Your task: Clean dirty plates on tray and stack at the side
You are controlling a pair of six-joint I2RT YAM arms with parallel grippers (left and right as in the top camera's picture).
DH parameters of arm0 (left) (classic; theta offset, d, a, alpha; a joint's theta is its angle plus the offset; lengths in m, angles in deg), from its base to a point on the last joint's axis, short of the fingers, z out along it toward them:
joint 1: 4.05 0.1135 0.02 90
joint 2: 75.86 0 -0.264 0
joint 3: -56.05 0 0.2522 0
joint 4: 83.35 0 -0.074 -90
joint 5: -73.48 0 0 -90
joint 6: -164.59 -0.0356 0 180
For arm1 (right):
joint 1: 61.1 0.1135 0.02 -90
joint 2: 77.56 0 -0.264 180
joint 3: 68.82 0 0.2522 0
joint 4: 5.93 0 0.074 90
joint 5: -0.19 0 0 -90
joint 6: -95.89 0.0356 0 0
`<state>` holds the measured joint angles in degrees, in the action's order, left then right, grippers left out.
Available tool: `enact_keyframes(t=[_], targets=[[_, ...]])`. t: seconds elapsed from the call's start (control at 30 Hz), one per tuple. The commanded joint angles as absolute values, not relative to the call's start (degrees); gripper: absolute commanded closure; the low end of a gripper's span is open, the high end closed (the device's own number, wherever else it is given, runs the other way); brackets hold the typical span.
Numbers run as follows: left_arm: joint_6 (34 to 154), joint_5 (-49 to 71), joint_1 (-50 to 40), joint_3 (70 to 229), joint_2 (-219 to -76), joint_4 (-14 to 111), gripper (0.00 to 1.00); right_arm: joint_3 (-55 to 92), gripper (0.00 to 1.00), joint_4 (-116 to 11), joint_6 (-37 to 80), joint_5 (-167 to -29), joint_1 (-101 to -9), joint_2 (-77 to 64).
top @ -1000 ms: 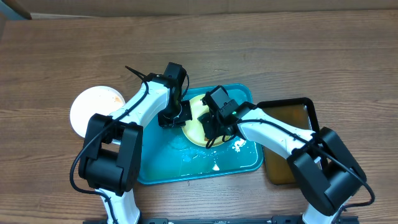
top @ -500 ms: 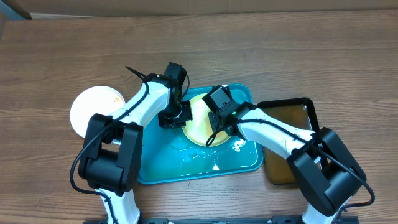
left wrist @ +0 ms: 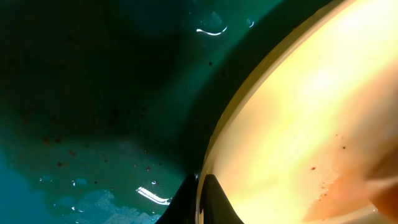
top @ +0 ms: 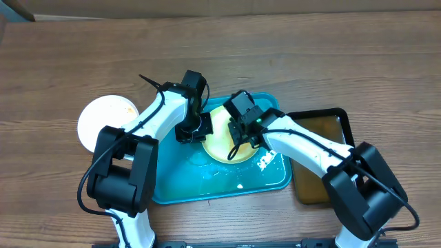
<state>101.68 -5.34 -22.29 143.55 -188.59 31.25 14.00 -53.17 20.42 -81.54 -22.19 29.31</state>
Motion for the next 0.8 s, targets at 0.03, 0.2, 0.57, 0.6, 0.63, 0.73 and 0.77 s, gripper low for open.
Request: enact_keyframes(t=[0.03, 0.2, 0.57, 0.6, 0.63, 0.73, 0.77], targets=[[101.82, -6.59, -22.07, 141.88, -189.11, 31.08, 0.96, 18.76, 0.96, -54.11, 15.3, -83.47, -22.27, 25.46], [101.82, -6.57, -22.07, 141.88, -189.11, 31.08, 0.96, 17.63, 0.96, -54.11, 14.34, -83.27, -22.34, 26.25], [101.82, -6.57, -22.07, 141.88, -189.11, 31.05, 0.96, 17.63, 0.96, -54.15, 14.65, -82.59, -27.13, 33.39], [101.82, -6.57, -22.07, 141.88, -189.11, 31.05, 0.96, 17.63, 0.96, -54.48, 14.63, -83.4, -27.93, 33.72], [101.82, -6.57, -22.07, 141.91, -189.09, 31.05, 0.96, 17.63, 0.96, -54.87, 14.58, -85.02, -28.77, 33.87], [101.82, -6.59, -22.07, 141.91, -189.11, 31.05, 0.96, 17.63, 0.96, -56.64, 12.4, -94.81, -30.91, 34.01], [101.82, -6.59, -22.07, 141.88, -189.09, 31.05, 0.96, 17.63, 0.96, -57.67, 11.48, -98.9, -31.26, 34.03]])
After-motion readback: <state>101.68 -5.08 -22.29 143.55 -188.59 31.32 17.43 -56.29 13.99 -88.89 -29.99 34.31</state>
